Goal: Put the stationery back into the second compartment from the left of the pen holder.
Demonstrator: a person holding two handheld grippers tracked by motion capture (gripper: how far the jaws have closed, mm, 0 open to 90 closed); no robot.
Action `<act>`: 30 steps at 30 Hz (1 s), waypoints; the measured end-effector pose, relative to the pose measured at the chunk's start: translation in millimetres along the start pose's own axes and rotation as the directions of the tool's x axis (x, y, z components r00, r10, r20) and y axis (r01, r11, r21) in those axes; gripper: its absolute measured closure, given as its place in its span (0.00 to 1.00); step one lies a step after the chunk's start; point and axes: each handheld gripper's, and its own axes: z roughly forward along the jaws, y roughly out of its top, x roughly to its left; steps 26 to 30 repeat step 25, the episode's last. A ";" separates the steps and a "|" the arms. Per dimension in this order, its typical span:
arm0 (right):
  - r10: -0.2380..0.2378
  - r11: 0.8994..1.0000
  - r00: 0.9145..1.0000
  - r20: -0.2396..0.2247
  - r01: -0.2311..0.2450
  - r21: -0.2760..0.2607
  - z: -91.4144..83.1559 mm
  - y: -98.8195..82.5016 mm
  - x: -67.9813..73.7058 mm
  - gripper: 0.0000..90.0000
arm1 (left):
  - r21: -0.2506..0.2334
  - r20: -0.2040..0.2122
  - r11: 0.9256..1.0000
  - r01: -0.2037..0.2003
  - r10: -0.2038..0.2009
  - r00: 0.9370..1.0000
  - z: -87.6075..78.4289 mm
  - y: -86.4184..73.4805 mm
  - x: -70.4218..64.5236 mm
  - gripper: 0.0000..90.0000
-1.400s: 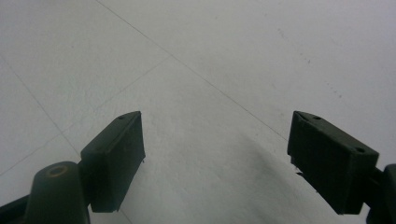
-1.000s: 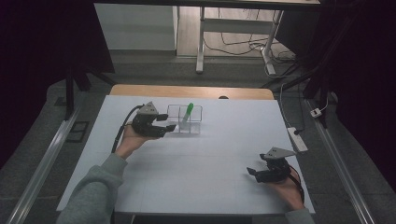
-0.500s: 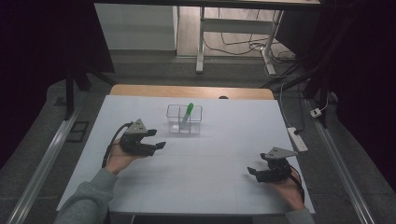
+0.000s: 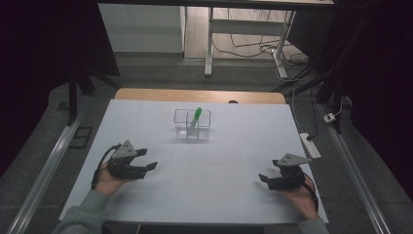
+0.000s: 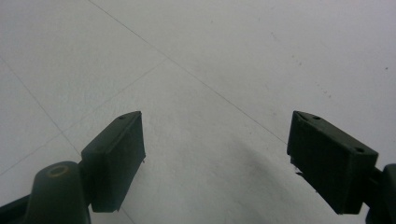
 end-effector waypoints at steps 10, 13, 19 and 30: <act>-0.005 1.000 1.000 -0.003 0.005 -0.011 -1.3 0.3 0.6 0.22 | 0.033 -0.006 0.999 0.012 -0.012 1.000 -4.4 -22.5 -2.0 0.36; -0.006 1.000 1.000 -0.003 0.006 -0.014 -1.3 0.4 0.8 0.22 | 0.031 -0.005 0.999 0.016 -0.016 1.000 -3.2 -21.4 -1.5 0.35; -0.012 1.000 1.000 -0.002 0.012 -0.025 -1.7 0.2 2.8 0.22 | 0.033 -0.007 0.999 0.012 -0.012 1.000 -3.0 -21.6 -1.3 0.35; -0.009 0.999 1.000 -0.010 0.008 -0.042 -4.1 0.8 3.3 0.23 | 0.033 -0.007 0.999 0.015 -0.015 1.000 -3.2 -22.5 -0.5 0.35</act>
